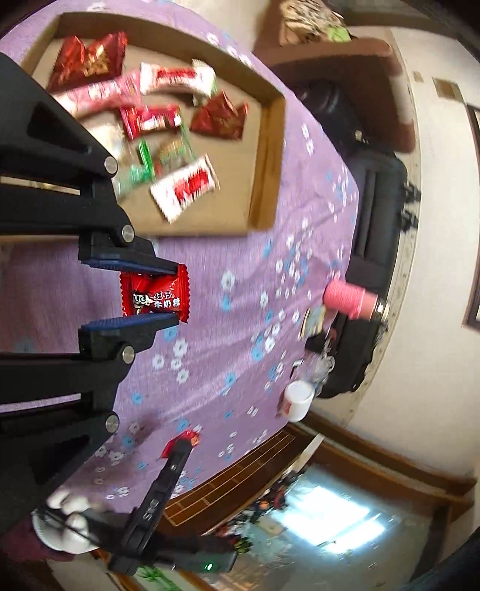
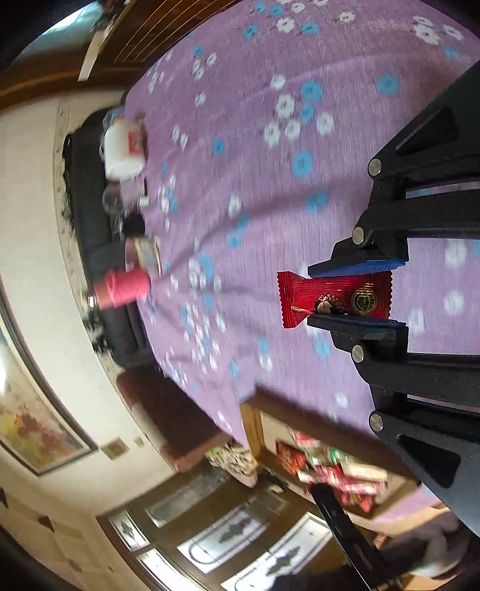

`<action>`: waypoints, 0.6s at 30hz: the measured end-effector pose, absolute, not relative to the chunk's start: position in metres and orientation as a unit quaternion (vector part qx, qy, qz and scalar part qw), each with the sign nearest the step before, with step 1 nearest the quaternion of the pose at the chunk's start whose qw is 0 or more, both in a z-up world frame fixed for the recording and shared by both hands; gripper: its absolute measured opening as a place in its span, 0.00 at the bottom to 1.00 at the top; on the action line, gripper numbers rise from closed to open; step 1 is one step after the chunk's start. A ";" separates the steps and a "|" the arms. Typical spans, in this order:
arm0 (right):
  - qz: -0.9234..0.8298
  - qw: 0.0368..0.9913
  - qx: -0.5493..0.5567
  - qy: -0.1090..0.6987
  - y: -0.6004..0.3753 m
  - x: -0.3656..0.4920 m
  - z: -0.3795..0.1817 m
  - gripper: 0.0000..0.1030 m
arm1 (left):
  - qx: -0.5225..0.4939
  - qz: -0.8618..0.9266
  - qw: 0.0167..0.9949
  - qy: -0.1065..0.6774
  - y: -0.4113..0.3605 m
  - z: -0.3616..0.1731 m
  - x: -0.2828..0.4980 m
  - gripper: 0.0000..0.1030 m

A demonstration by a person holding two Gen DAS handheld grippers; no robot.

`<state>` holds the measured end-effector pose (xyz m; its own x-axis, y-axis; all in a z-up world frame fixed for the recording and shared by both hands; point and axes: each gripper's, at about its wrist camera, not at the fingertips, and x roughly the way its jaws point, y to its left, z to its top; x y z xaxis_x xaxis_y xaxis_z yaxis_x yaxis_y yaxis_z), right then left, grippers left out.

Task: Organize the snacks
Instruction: 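Carry the red candy bar and small red candy over the cardboard box with both tools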

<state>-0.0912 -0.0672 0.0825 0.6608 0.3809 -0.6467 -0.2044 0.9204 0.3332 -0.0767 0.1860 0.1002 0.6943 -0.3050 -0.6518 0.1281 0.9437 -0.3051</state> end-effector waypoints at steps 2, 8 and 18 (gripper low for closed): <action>0.178 0.902 0.111 0.377 -0.050 -0.094 0.089 0.20 | -0.126 -0.104 0.915 0.369 0.202 0.101 -0.080 0.19; 0.226 0.892 0.089 0.381 0.007 -0.100 0.099 0.20 | -0.151 -0.063 0.919 0.359 0.253 0.102 -0.093 0.19; 0.288 0.868 0.037 0.403 0.098 -0.108 0.089 0.20 | -0.181 -0.034 0.904 0.385 0.300 0.073 -0.101 0.19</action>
<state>-0.1082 0.0981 0.0885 0.5094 0.5300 -0.6779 -0.4708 0.8311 0.2961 -0.1009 0.3005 0.0731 0.7008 -0.2001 -0.6847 -0.0781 0.9325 -0.3525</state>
